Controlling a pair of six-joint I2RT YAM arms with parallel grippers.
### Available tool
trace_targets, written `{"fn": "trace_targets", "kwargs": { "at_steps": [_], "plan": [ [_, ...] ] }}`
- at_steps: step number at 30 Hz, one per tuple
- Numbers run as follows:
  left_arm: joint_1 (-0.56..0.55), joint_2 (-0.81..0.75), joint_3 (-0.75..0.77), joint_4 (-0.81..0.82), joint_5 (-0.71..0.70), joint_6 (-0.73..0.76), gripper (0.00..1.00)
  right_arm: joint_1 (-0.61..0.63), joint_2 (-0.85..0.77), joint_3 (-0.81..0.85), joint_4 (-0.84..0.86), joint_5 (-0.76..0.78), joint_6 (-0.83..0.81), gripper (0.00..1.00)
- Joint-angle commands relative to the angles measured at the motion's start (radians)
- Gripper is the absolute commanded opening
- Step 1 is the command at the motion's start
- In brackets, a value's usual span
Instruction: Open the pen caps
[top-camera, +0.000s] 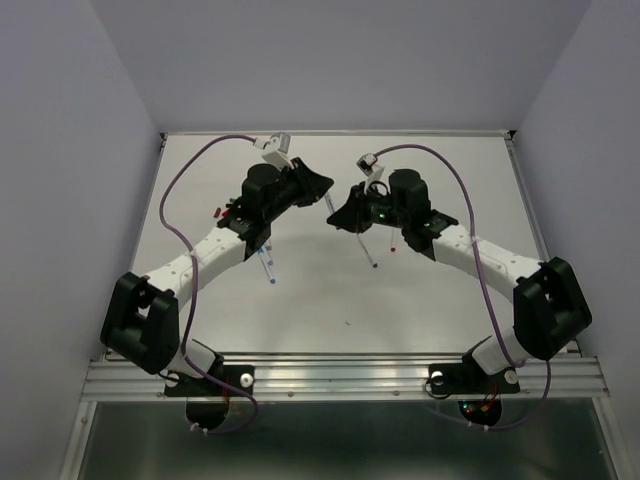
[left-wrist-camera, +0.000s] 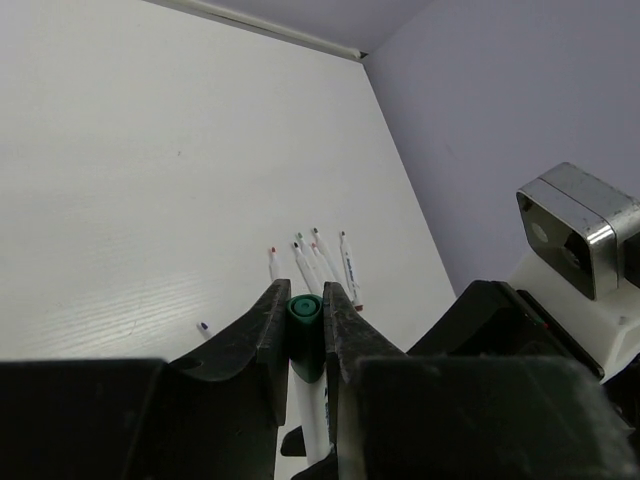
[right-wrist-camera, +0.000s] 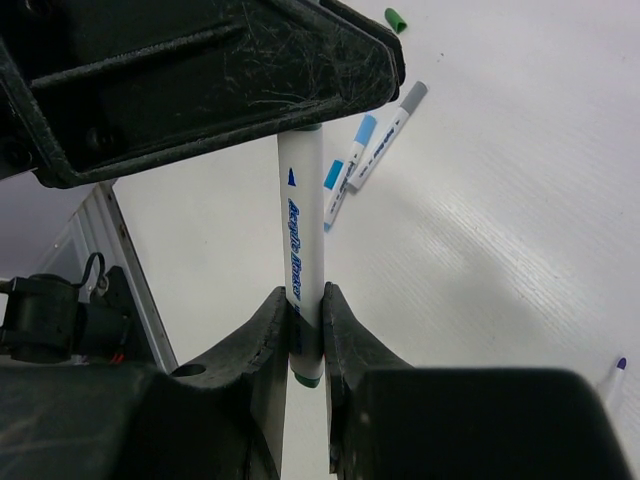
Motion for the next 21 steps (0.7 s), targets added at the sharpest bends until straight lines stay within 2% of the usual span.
{"fn": "trace_targets", "kwargs": {
  "at_steps": [1,4,7,12,14,16,17,21],
  "plan": [
    [0.097,-0.052,0.067,0.041,-0.091,0.057,0.0,0.01,-0.005,-0.011,-0.018,-0.023,-0.019,0.01],
    [0.205,-0.062,0.065,0.039,-0.079,0.038,0.0,0.01,-0.021,-0.044,-0.022,-0.037,0.004,0.01],
    [0.269,-0.082,0.064,0.036,-0.154,0.056,0.0,0.019,-0.06,-0.12,0.012,-0.074,0.03,0.01],
    [0.343,-0.089,0.113,-0.028,-0.174,0.081,0.0,0.019,-0.113,-0.197,0.034,-0.074,0.06,0.01],
    [0.357,-0.089,0.123,-0.071,-0.198,0.075,0.0,0.019,-0.119,-0.188,-0.026,0.031,0.044,0.01],
    [0.361,-0.079,0.145,-0.181,-0.273,0.075,0.0,0.019,-0.104,-0.156,-0.099,0.161,0.048,0.01],
    [0.369,-0.059,0.168,-0.285,-0.328,0.075,0.0,0.019,-0.093,-0.141,-0.123,0.186,0.047,0.01],
    [0.404,0.007,0.2,-0.495,-0.41,0.082,0.0,-0.028,-0.039,-0.09,-0.215,0.298,0.065,0.01]
  ]
}}
